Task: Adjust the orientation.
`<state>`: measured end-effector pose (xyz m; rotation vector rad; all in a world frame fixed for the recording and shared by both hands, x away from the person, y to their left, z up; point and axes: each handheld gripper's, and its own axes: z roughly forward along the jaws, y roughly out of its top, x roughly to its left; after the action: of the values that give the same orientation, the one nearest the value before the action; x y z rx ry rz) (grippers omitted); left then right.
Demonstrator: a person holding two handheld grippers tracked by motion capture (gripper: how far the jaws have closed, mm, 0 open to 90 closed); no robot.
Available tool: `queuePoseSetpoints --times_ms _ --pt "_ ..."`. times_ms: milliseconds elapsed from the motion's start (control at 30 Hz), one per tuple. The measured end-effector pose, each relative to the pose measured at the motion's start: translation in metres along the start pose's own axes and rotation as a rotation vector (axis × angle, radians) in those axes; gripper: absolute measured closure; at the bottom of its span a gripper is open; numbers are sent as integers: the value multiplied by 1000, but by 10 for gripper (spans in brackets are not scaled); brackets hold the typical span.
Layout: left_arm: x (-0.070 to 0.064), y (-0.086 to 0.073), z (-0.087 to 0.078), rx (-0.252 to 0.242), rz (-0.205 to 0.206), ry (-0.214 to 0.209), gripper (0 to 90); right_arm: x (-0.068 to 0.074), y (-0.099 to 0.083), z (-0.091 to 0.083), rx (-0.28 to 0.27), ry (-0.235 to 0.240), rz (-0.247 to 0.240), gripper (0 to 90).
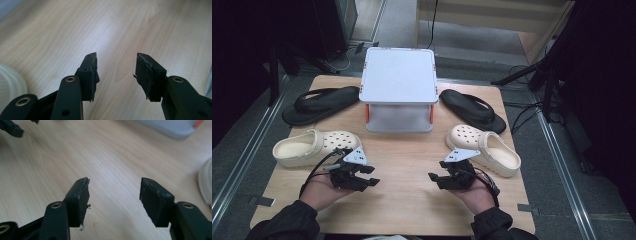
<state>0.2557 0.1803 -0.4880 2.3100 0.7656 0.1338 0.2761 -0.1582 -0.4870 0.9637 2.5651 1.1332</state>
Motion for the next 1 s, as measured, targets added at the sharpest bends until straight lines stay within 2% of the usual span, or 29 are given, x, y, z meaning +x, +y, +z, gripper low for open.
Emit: queuePoseSetpoints --times_ms 67,100,167,200,233,267,300,333,467,500,567,667,767,867,933,967,1000 --pt "1 -5 1 -36 7 22 514 -1 3 2 -29 18 -20 426" --pt "1 -5 1 -36 7 22 494 -1 3 3 -34 22 -32 439" --pt "1 -8 2 -36 42 51 483 0 3 3 -27 23 -37 452" --pt "3 -9 3 -27 39 52 483 -1 1 5 -3 51 -40 487" --pt "3 -9 3 -27 39 52 482 -1 1 5 -3 51 -40 487" --pt "4 -10 3 -25 21 42 481 -2 1 6 19 91 -12 489" --pt "5 -10 3 -22 16 35 479 -3 1 6 24 96 -6 493" --pt "7 -10 4 -22 -20 21 478 -3 1 6 24 94 -8 494" --pt "8 -9 3 -3 -43 1 465 -3 1 6 8 68 -24 482" --pt "9 -7 1 7 -67 -25 455 -4 1 6 9 66 -23 473" --pt "10 -7 -1 3 -79 -55 458 -4 1 7 22 57 -18 468" --pt "9 -7 -1 4 -67 -58 427 -4 0 8 34 41 -36 457" --pt "10 -7 -1 -13 -73 -88 298 -5 0 8 41 58 -26 472" --pt "9 -8 0 -13 -57 -101 247 -4 0 9 47 54 -29 470" --pt "7 -9 -1 -10 -20 -102 265 -4 0 10 49 50 -34 465" --pt "6 -9 -2 8 -2 -104 314 -4 0 10 49 49 -34 464" --pt "7 -9 -3 17 -3 -97 376 -4 0 10 50 46 -30 461"
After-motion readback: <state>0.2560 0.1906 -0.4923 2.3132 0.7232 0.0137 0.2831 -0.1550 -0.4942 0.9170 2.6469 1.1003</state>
